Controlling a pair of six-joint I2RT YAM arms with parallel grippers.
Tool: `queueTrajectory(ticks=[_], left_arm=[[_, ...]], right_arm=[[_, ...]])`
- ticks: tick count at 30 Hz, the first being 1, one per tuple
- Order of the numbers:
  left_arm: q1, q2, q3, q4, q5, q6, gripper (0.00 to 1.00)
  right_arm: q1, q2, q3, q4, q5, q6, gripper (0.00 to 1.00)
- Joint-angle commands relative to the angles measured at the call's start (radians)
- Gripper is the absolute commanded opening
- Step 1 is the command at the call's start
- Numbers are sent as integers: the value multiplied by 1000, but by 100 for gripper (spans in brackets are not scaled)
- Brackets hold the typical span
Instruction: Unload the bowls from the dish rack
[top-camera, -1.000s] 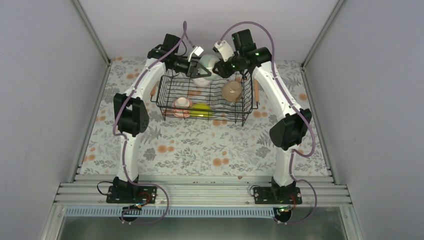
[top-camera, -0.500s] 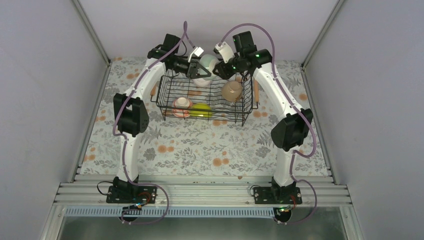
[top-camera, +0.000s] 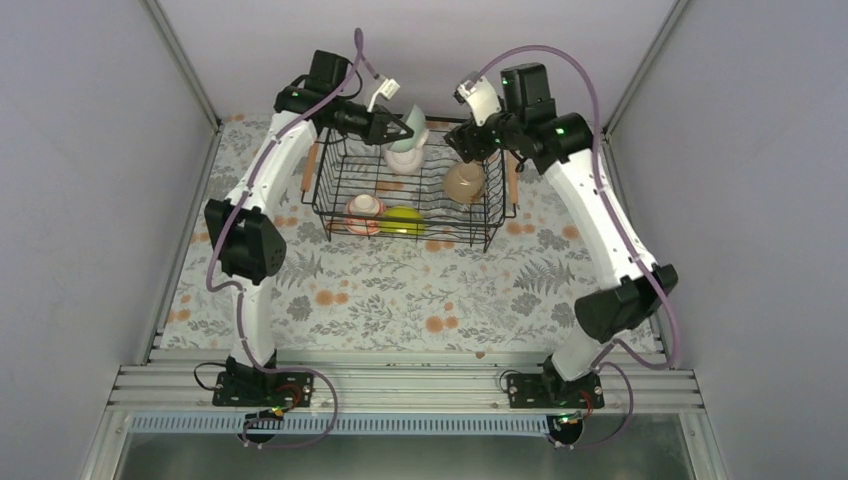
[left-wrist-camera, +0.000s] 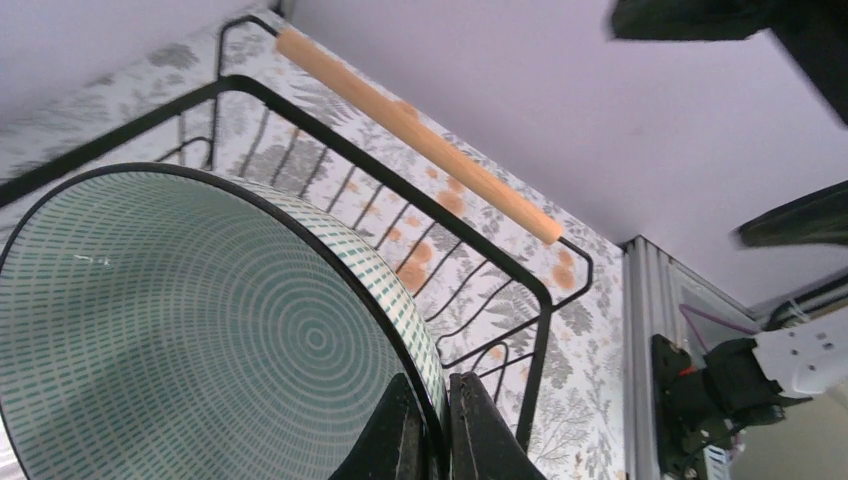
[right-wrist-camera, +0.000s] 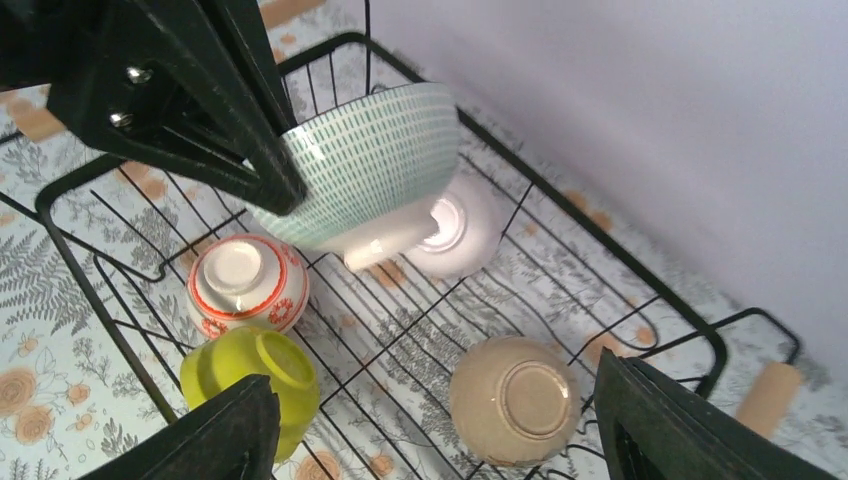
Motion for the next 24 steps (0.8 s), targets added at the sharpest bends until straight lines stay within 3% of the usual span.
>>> queueTrajectory(ticks=[1, 3, 7, 11, 14, 20, 24], left_arm=[[35, -59, 71, -41, -64, 33, 2], [48, -57, 126, -111, -102, 57, 2], [67, -96, 229, -196, -322, 93, 2], [88, -186, 206, -218, -623, 146, 2], [149, -241, 171, -245, -764, 203, 2], [337, -333, 1, -227, -1031, 302, 2], [459, -413, -239, -160, -1057, 382, 2]], right_arm=[[-1, -81, -25, 18, 61, -7, 76], [-3, -110, -37, 20, 80, -10, 77], [-6, -151, -69, 18, 103, -20, 80], [-5, -135, -117, 13, 144, -37, 80], [-5, -100, -134, 12, 161, -45, 80], [-5, 34, -44, -14, 146, -43, 78], [-4, 132, 49, -46, 115, -57, 78]])
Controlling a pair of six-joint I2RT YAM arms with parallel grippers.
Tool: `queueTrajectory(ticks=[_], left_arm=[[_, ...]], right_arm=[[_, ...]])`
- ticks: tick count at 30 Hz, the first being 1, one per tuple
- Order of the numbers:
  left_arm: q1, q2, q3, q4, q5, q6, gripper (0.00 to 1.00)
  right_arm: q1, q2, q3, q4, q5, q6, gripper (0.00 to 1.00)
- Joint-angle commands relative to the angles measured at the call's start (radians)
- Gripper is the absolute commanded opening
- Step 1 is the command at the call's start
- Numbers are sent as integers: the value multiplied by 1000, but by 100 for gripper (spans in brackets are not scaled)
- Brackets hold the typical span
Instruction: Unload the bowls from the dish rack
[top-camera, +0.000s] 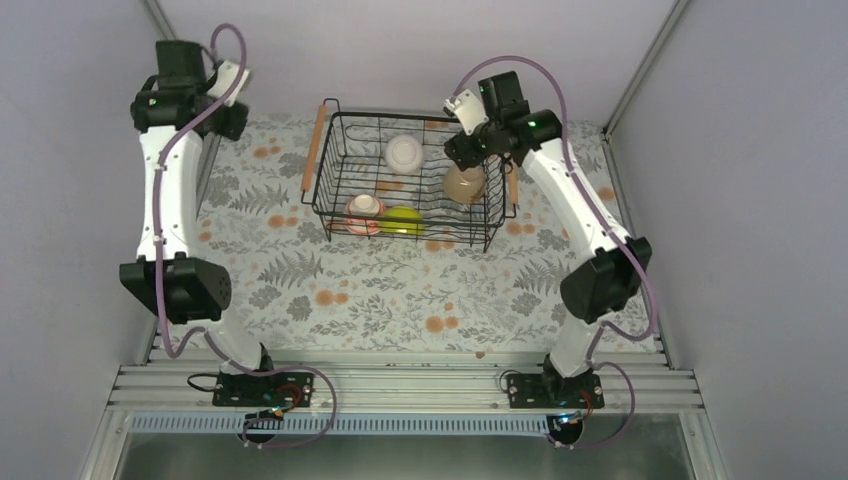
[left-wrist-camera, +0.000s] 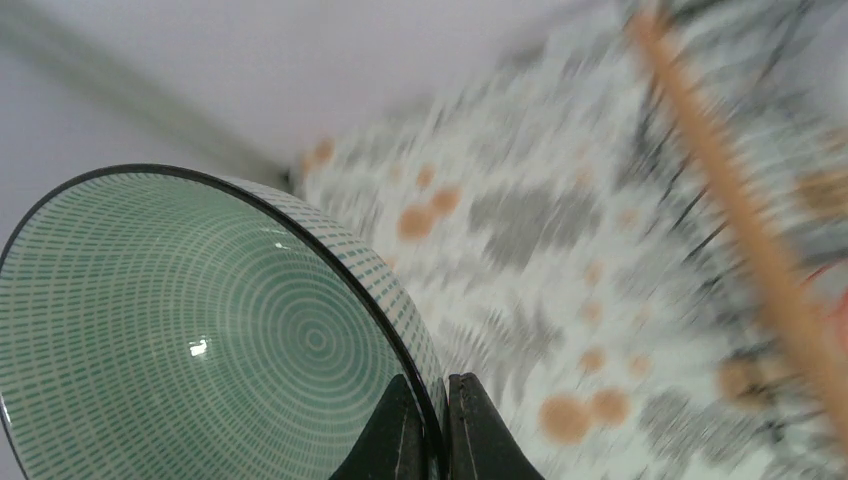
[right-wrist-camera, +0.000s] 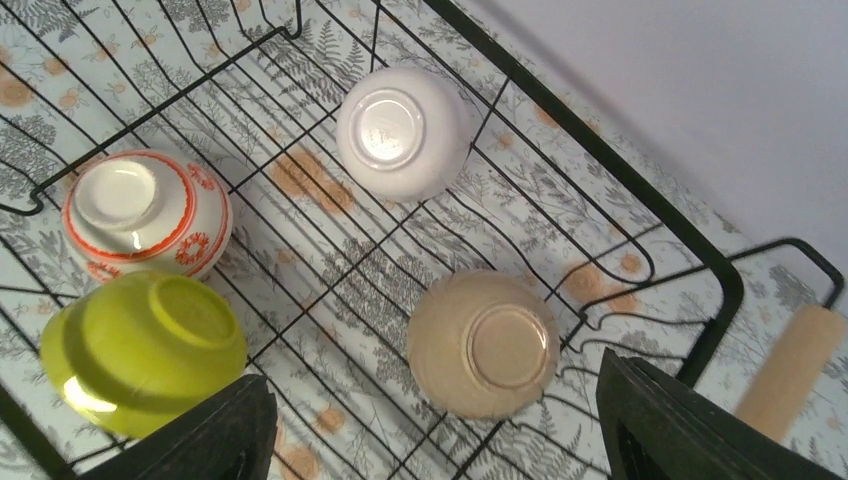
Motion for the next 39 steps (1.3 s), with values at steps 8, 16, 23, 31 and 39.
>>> queueTrajectory(ticks=[8, 16, 23, 31, 39], left_arm=[[214, -95, -590, 255, -150, 175, 2], [220, -42, -713, 329, -170, 168, 2], [198, 1, -782, 355, -175, 126, 2], [147, 6, -918, 462, -171, 93, 2], [120, 36, -940, 487, -184, 80, 2]], right_arm=[[14, 231, 237, -84, -19, -56, 76], [45, 301, 273, -93, -5, -75, 77], [72, 325, 281, -92, 9, -78, 77], [83, 321, 281, -90, 18, -77, 77], [89, 326, 278, -94, 23, -73, 77]])
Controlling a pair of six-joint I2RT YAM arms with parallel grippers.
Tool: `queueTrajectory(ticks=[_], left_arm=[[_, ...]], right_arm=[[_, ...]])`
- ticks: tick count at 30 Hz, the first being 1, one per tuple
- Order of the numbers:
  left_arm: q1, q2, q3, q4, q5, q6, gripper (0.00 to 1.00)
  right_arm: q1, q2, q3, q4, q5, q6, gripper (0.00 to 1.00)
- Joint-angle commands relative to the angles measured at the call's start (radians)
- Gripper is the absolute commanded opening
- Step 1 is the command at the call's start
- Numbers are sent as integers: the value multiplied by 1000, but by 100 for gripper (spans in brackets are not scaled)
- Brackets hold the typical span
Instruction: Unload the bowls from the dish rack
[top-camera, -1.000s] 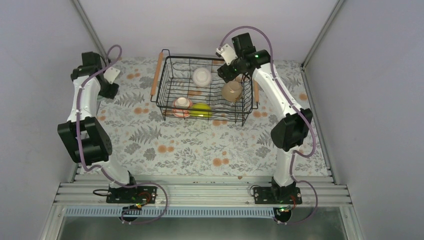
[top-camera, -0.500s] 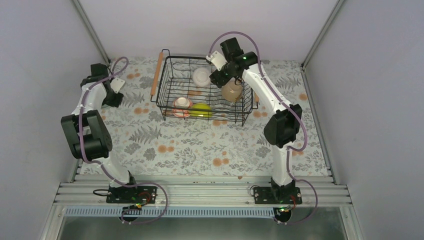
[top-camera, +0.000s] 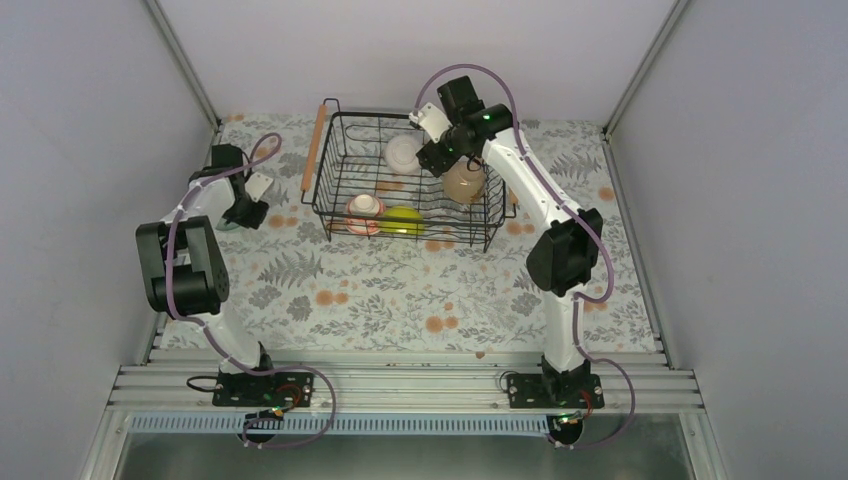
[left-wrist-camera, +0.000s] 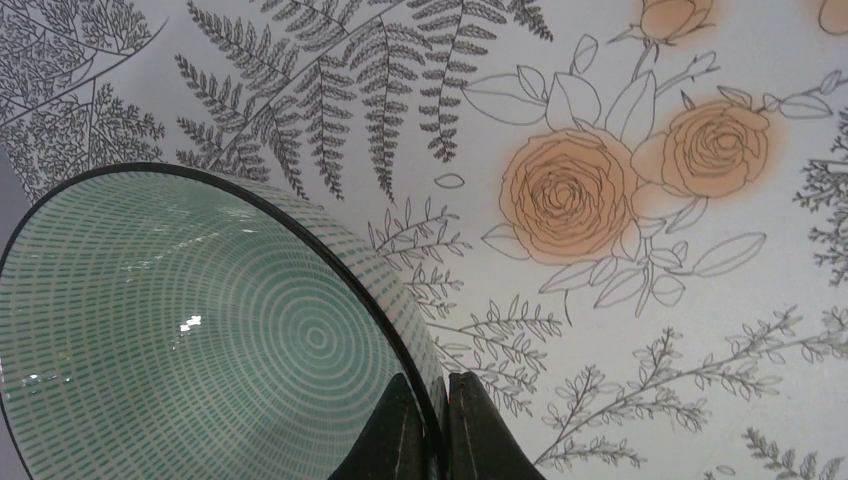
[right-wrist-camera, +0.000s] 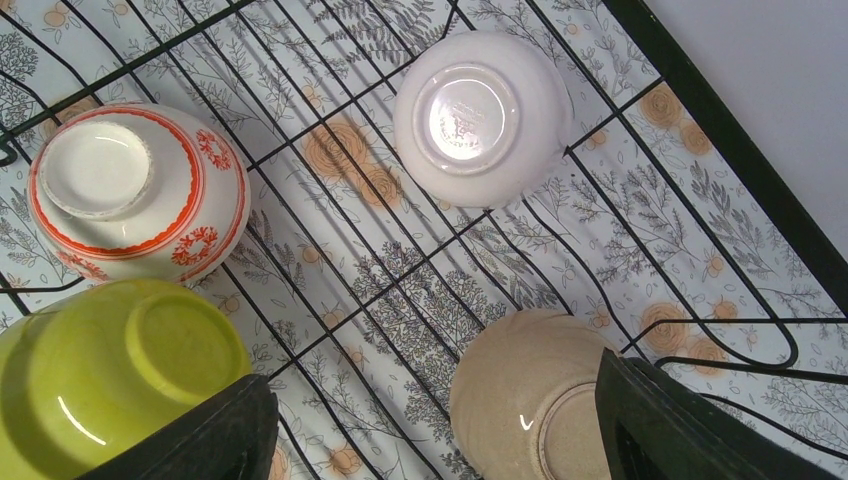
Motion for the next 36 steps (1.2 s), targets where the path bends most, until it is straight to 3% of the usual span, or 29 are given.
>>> queueTrajectory(ticks=[1, 11, 12, 14, 19, 30, 36], left_arm=[[-4, 28, -15, 69, -22, -19, 2], [-12, 38, -45, 93, -26, -30, 2], [-12, 38, -41, 88, -24, -32, 5], [-16, 32, -34, 76, -15, -35, 21], [-29, -12, 1, 26, 23, -45, 40], [-43, -191, 227, -145, 85, -121, 62], [-43, -305, 277, -152, 343, -160, 75]], right_arm=[[14, 8, 30, -8, 19, -5, 77], [17, 1, 29, -10, 4, -5, 78], [20, 3, 31, -17, 1, -7, 78], [27, 11, 33, -32, 0, -19, 78], [62, 41, 34, -57, 25, -51, 79], [165, 141, 115, -30, 36, -75, 80], [212, 209, 120, 17, 1, -74, 80]])
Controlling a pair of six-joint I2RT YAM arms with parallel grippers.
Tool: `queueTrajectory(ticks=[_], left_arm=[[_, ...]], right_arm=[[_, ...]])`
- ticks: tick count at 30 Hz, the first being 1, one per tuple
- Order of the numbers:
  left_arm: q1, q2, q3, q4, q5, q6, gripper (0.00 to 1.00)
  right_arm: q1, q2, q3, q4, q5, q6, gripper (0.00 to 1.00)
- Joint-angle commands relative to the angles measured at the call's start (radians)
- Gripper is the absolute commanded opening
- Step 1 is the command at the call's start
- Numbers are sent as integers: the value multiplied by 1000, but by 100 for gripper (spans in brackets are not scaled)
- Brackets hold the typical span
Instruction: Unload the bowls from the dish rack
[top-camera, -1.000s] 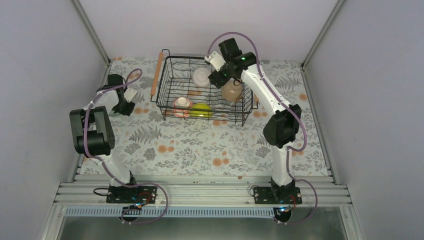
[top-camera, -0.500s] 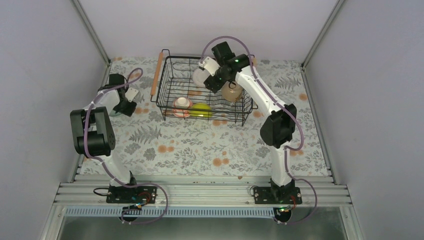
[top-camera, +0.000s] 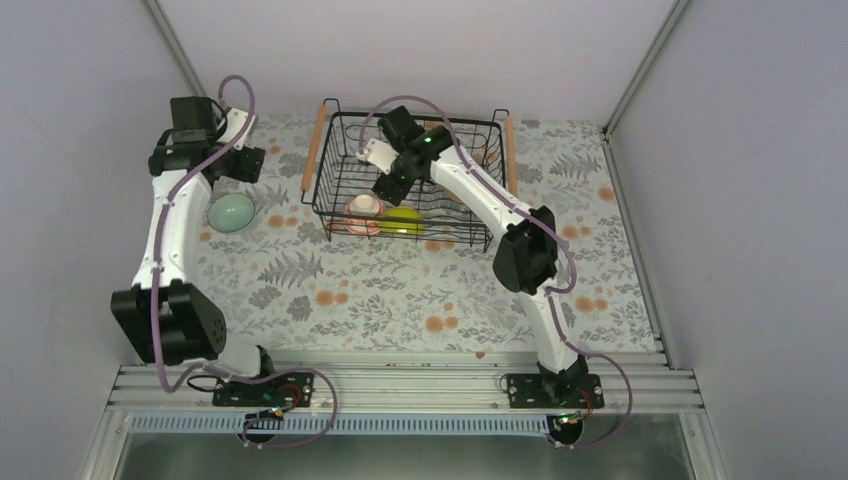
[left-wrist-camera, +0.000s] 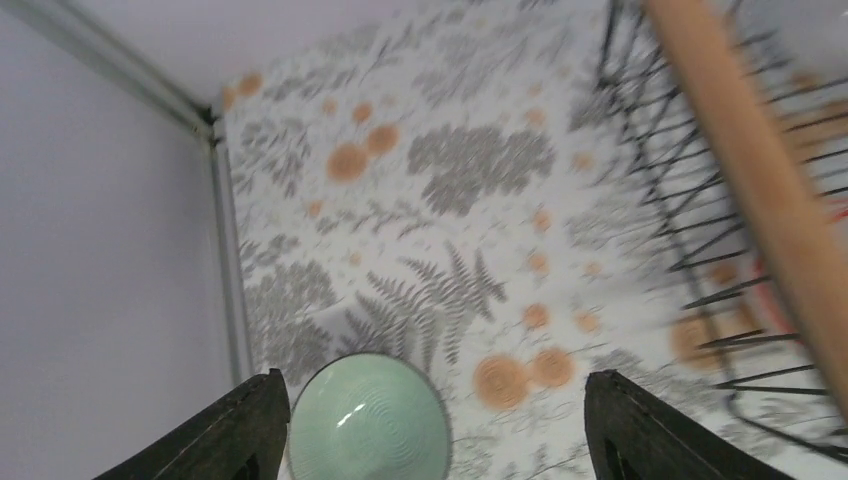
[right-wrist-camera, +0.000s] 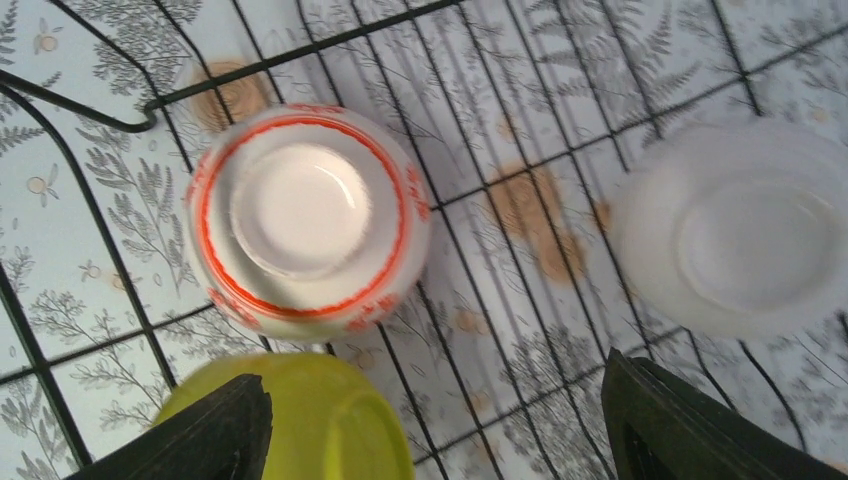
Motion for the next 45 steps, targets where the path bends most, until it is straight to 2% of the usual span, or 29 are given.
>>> queueTrajectory(ticks=[1, 4, 7, 14, 19, 36, 45], left_arm=[[-1, -69, 9, -37, 247, -39, 76], [-1, -67, 14, -40, 347, -48, 77], [-1, -37, 21, -51, 391, -57, 78], [-1, -34, -36, 3, 393, -60, 80], [-1, -33, -63, 18, 393, -56, 81], [-2, -15, -83, 34, 404, -62, 82], [-1, -19, -101, 37, 396, -52, 82]], right_arm=[[35, 51, 19, 55, -26, -14, 80], [51, 71, 21, 79, -50, -21, 81], [58, 99, 36, 94, -64, -24, 81], [56, 198, 138, 75, -139, -20, 81], [57, 210, 129, 98, -202, -18, 82], [52, 252, 106, 97, -188, -12, 80], [47, 250, 108, 104, -190, -1, 54]])
